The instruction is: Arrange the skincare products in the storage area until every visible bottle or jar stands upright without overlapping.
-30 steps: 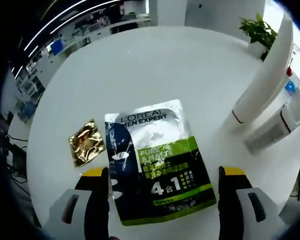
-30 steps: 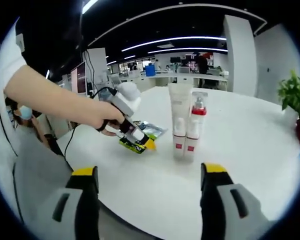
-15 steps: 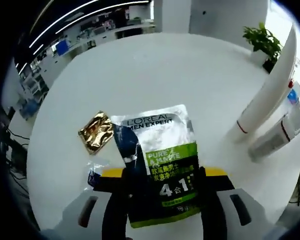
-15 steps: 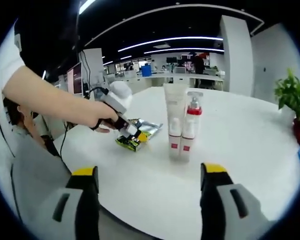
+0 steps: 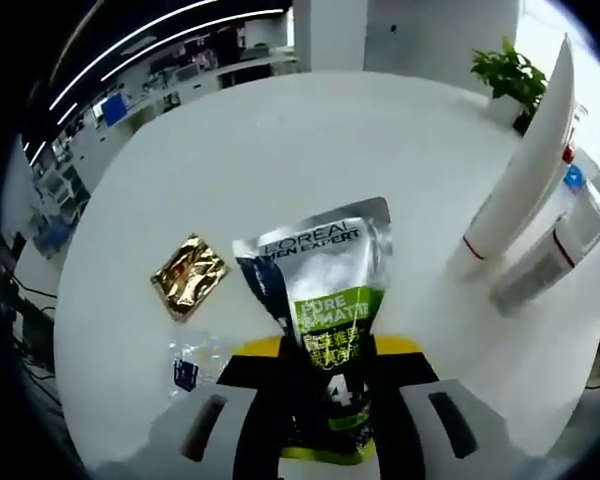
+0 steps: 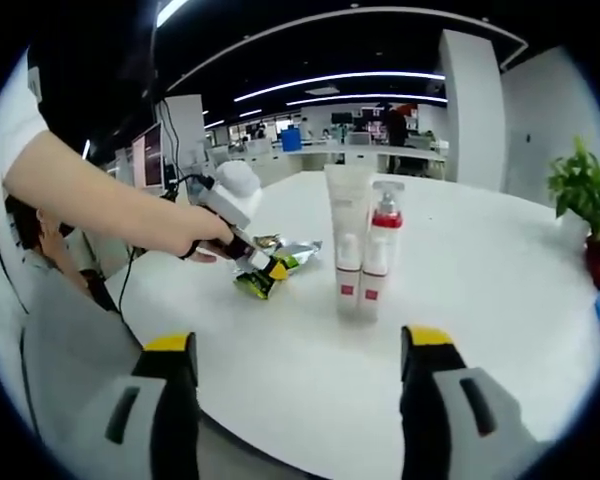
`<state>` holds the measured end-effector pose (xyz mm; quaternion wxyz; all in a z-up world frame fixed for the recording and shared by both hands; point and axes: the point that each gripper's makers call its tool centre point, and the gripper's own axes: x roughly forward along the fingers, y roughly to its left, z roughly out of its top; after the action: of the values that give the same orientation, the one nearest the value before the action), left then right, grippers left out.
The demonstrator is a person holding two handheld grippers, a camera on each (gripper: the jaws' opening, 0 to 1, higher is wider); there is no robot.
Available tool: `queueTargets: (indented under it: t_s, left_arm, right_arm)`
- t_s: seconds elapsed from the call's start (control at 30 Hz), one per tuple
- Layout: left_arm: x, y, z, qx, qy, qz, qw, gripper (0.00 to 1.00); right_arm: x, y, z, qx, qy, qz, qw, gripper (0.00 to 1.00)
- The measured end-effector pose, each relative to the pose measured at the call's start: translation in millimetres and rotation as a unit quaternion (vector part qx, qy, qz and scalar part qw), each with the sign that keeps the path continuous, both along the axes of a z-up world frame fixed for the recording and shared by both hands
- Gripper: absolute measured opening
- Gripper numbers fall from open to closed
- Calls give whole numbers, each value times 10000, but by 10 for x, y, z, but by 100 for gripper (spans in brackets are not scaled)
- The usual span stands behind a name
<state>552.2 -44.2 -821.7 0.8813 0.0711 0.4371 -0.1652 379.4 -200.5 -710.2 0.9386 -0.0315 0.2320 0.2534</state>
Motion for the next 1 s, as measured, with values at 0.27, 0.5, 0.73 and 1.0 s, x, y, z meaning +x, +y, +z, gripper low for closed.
queueTargets:
  t_s: [0.27, 0.5, 0.73, 1.0]
  left_arm:
    - [-36, 61, 23, -100, 10, 36, 9999, 19]
    - [-48, 47, 92, -240, -40, 48, 9997, 18]
    - [-113, 7, 173, -479, -61, 95, 9988, 18]
    - [-230, -73, 389, -861, -248, 130, 9959, 18]
  right_arm:
    - [2, -2, -6, -26, 11, -4, 10000, 84]
    - [2, -1, -10, -62, 3, 9, 10000, 84]
    - [-4, 8, -19, -105, 5, 43, 9999, 83]
    - [-22, 31, -18, -216, -26, 96, 9997, 81]
